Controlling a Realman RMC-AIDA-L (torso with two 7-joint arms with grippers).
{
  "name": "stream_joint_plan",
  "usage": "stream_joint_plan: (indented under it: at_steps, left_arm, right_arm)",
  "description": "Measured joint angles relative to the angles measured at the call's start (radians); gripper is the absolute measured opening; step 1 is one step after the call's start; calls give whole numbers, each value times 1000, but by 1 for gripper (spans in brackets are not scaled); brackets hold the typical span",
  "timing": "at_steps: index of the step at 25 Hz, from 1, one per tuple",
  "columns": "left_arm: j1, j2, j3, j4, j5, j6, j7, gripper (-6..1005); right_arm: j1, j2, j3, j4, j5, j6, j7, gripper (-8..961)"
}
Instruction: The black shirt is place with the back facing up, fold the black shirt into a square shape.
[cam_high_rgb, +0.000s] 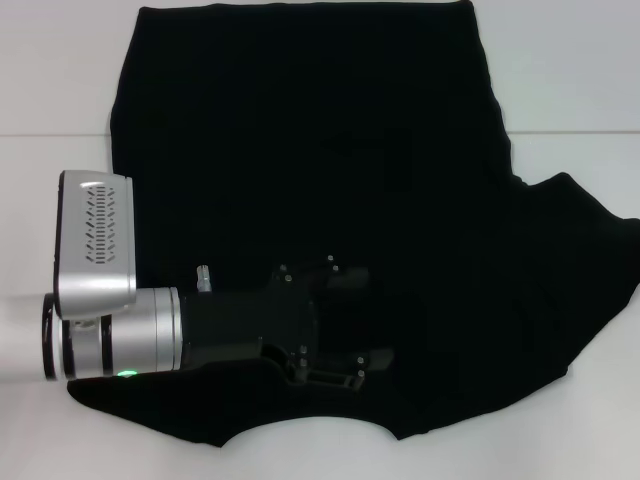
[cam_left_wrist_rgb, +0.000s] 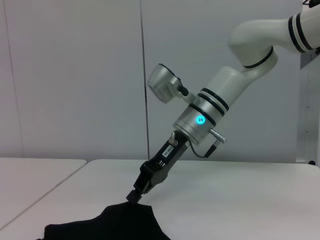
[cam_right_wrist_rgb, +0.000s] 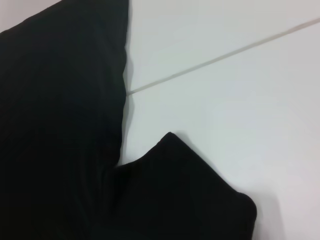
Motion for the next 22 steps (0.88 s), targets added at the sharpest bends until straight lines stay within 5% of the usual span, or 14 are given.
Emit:
stream_joint_plan:
  at_steps: [15, 22]
  left_arm:
    - [-5, 0, -1, 0, 0, -5, -2, 919]
    - [-6, 0, -3, 0, 0, -8, -2, 920]
  right_arm:
    - [33, 14, 0, 7, 3, 37, -39, -3]
    - [101, 40, -21, 7, 139, -83, -145, -2]
